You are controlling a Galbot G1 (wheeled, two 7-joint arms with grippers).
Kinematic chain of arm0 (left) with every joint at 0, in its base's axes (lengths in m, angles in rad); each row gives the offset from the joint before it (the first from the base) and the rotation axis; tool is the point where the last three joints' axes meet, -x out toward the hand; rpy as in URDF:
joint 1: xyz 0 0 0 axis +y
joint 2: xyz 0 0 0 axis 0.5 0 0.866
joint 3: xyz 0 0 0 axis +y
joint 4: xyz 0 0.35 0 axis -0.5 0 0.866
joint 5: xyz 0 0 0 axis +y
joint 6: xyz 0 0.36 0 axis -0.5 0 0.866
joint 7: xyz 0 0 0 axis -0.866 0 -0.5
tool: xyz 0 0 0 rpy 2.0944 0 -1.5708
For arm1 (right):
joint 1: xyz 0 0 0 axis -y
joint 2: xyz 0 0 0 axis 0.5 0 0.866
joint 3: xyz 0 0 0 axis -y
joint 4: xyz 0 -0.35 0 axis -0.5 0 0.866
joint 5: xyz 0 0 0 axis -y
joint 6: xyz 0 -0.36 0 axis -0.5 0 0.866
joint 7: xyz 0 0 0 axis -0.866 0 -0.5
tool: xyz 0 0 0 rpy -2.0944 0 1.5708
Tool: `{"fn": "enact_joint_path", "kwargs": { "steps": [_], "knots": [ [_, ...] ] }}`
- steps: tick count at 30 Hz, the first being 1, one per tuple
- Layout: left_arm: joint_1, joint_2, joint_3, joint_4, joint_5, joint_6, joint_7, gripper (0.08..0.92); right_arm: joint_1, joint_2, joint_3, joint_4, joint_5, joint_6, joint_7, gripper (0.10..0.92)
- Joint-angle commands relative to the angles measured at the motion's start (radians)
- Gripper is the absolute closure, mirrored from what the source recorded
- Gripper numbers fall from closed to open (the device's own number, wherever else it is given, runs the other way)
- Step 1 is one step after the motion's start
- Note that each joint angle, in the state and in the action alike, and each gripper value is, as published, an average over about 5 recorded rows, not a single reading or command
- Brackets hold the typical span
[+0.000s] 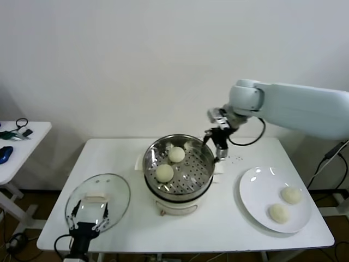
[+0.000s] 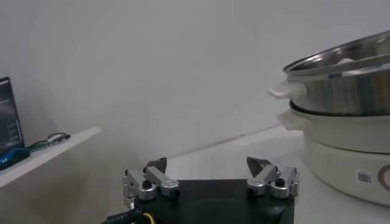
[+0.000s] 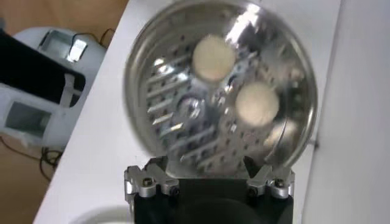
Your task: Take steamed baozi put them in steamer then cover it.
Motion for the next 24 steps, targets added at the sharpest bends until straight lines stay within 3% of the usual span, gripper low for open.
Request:
{"fn": "enact_joint_path", "kwargs": {
  "steps": [1,11,24],
  "knots": [
    [0.017,0.005,-0.010,-0.008,-0.014,0.000,-0.002,0.177,-0.061,-0.346,-0.011,0.115,-0.253,0.042,-0.036,0.203],
    [0.006,-0.013,-0.008,-0.026,-0.003,0.014,0.000,0.177,-0.526,-0.492,0.304,0.094,-0.474,0.065,-0.051,0.203],
    [0.013,-0.031,-0.014,-0.023,0.001,0.012,-0.002,0.177,-0.632,-0.453,0.332,-0.043,-0.593,0.110,-0.026,0.203]
  ]
}}
